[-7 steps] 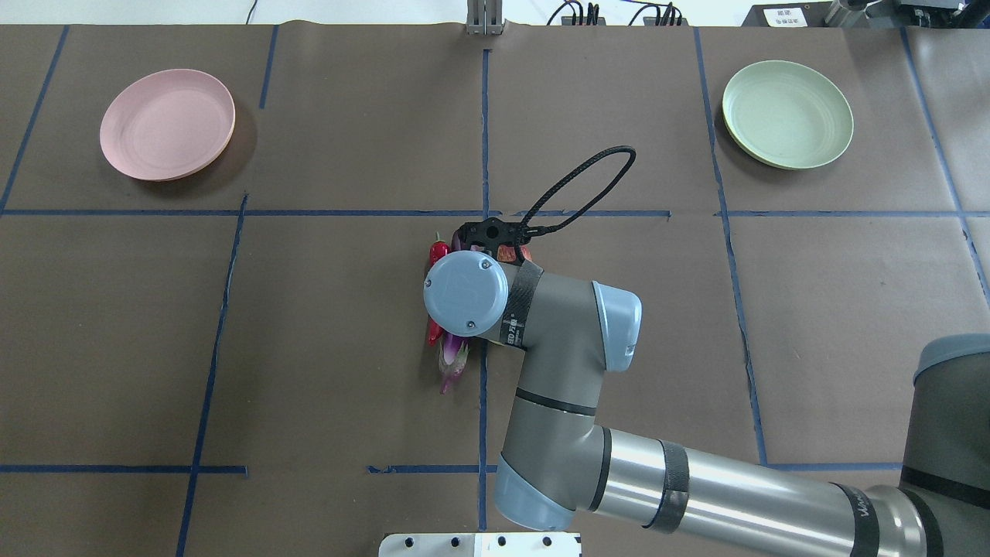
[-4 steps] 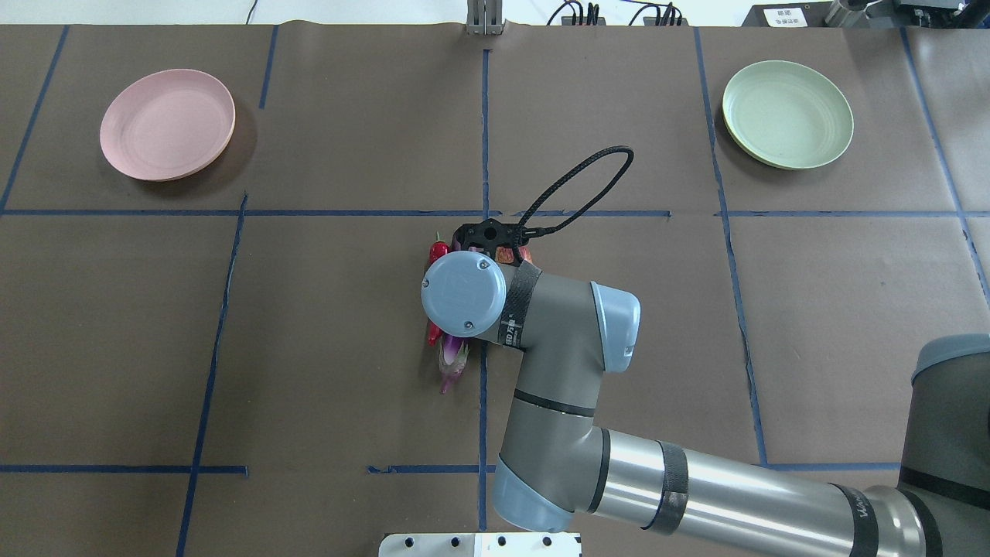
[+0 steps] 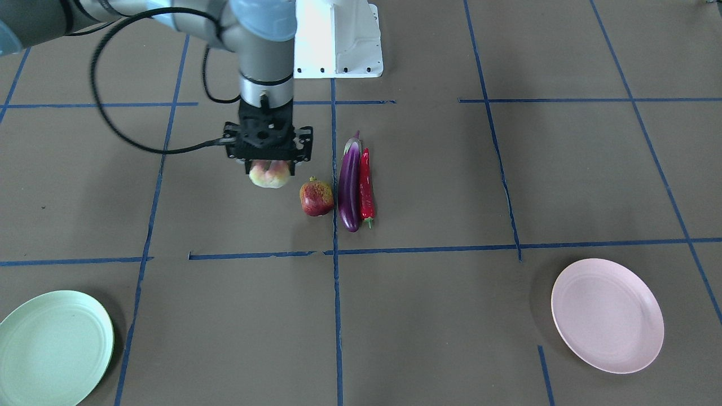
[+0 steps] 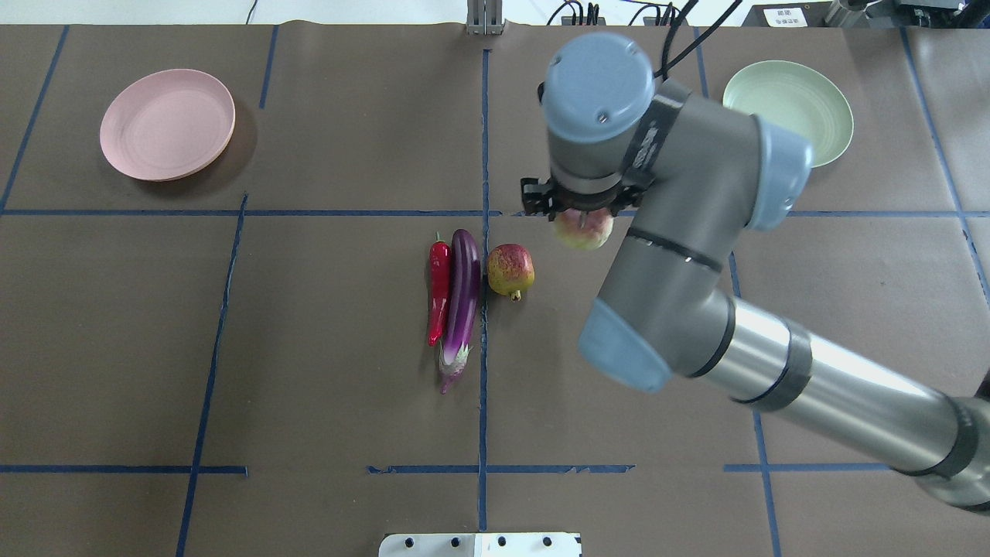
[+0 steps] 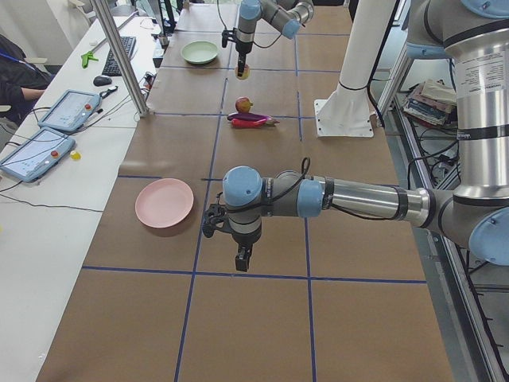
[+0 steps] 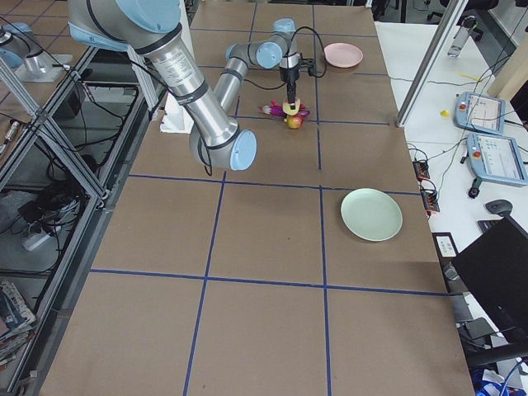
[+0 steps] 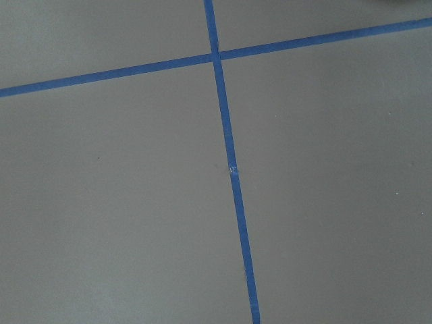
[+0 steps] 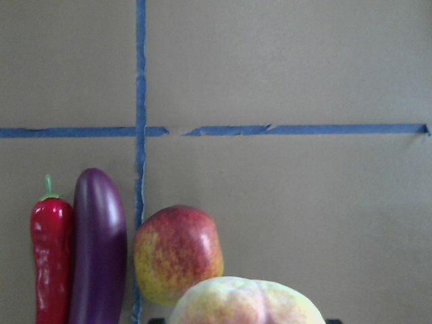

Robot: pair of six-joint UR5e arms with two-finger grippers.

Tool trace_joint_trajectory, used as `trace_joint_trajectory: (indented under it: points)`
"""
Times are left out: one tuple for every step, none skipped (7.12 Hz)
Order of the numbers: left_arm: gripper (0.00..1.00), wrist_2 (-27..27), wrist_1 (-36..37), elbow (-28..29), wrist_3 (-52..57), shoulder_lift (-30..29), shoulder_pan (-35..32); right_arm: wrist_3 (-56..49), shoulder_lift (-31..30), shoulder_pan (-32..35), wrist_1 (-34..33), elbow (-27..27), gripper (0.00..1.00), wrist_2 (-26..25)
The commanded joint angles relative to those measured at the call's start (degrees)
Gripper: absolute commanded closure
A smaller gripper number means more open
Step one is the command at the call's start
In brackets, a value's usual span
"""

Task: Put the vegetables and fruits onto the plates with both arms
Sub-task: 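Lift the peach with the right gripper and carry it to the green plate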

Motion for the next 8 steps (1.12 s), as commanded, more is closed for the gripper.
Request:
trace_joint_trajectory:
  points:
    - [0.00, 0.0, 0.0, -0.1, 0.1, -0.1, 0.1, -20.6, -4.4, 14.7, 6.0, -7.4, 0.97, 9.3]
    - [0.00, -0.1, 0.0, -0.1, 0.1, -0.1, 0.1, -25.6, -5.3, 19.0, 14.8, -15.6, 0.97, 12.1]
    - [0.00, -0.1, 0.0, -0.3, 0.1, -0.1, 0.1, -29.4, -5.6, 21.7, 25.1, -25.8, 0.97, 13.5]
    - [0.00, 0.0, 0.1, -0.3, 0.1, -0.1, 0.1, -32.7, -5.7, 23.6, 33.9, -34.7, 0.97, 14.5]
    - [0.00, -0.1, 0.1, -0.2, 0.1, -0.1, 0.1, -34.6, -5.7, 24.3, 39.5, -41.3, 0.97, 15.1]
    - [0.00, 0.0, 0.1, -0.2, 0.1, -0.1, 0.3, -34.8, -5.8, 24.6, 43.2, -45.4, 0.97, 15.2]
    - [0.00, -0.1, 0.1, -0.2, 0.1, -0.1, 0.3, -34.7, -6.0, 24.7, 44.5, -46.8, 0.95, 15.3]
    - [0.00, 0.0, 0.1, -0.2, 0.1, -0.1, 0.3, -34.6, -7.2, 24.7, 44.7, -46.8, 0.81, 15.6]
